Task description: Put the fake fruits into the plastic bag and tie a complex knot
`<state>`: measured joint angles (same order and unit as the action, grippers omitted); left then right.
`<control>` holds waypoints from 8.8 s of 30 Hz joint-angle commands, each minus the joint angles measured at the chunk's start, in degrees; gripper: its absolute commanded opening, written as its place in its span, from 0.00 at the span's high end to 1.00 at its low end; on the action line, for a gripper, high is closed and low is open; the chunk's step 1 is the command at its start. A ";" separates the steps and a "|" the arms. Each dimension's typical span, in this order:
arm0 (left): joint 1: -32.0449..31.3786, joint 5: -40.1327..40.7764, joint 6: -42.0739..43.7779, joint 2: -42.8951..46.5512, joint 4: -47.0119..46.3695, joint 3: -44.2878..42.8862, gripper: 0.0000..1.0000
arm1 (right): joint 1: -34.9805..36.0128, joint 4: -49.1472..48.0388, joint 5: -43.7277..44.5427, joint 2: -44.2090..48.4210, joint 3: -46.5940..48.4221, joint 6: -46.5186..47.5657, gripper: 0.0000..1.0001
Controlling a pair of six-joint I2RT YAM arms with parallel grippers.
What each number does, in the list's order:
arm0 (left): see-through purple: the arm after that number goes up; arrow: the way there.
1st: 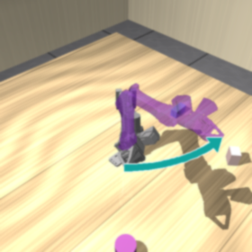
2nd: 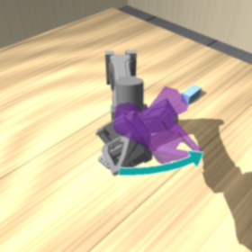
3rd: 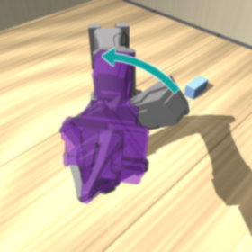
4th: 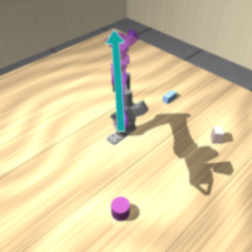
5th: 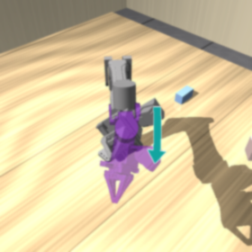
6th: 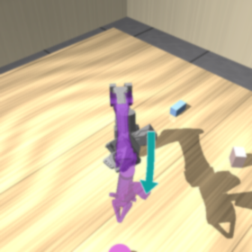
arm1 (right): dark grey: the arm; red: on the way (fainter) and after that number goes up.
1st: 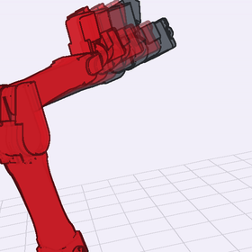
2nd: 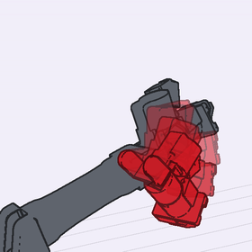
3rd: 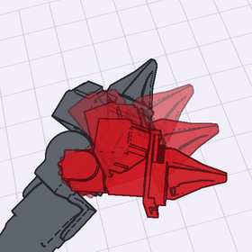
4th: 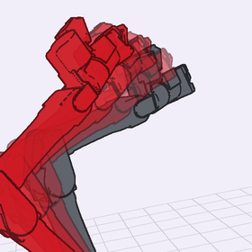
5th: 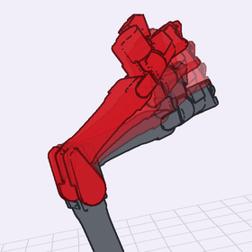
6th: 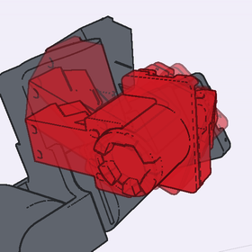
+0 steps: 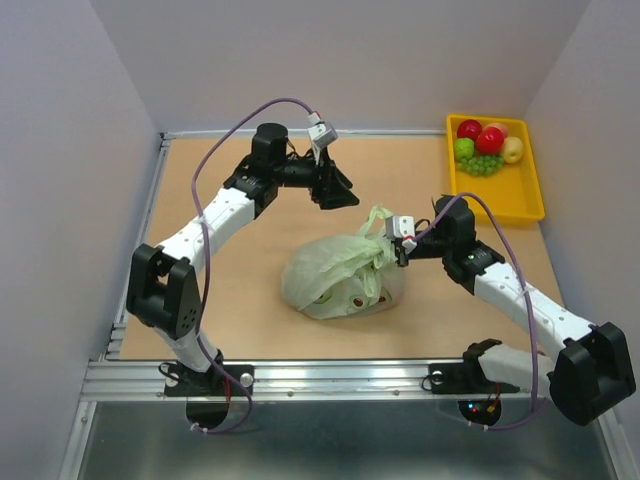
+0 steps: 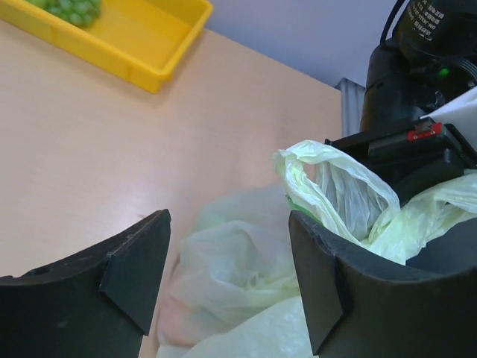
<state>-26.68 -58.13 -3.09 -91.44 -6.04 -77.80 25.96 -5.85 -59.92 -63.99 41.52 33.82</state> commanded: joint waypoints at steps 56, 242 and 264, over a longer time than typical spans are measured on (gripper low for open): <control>-5.06 -7.87 7.50 -10.08 18.81 -18.62 0.88 | 0.41 10.77 1.12 2.02 0.41 15.67 1.00; -4.96 -5.77 -61.41 -6.91 -72.35 33.76 1.00 | -3.36 30.35 25.82 -4.84 14.91 -31.37 0.01; -8.21 -7.09 -69.32 -8.58 -83.07 35.88 1.00 | -2.76 18.01 3.32 -15.56 17.37 -46.80 0.39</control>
<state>-33.08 -64.20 -70.59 -100.29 -74.26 -41.58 21.52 22.44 -54.61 -80.93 56.64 -6.13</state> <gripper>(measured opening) 0.018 0.585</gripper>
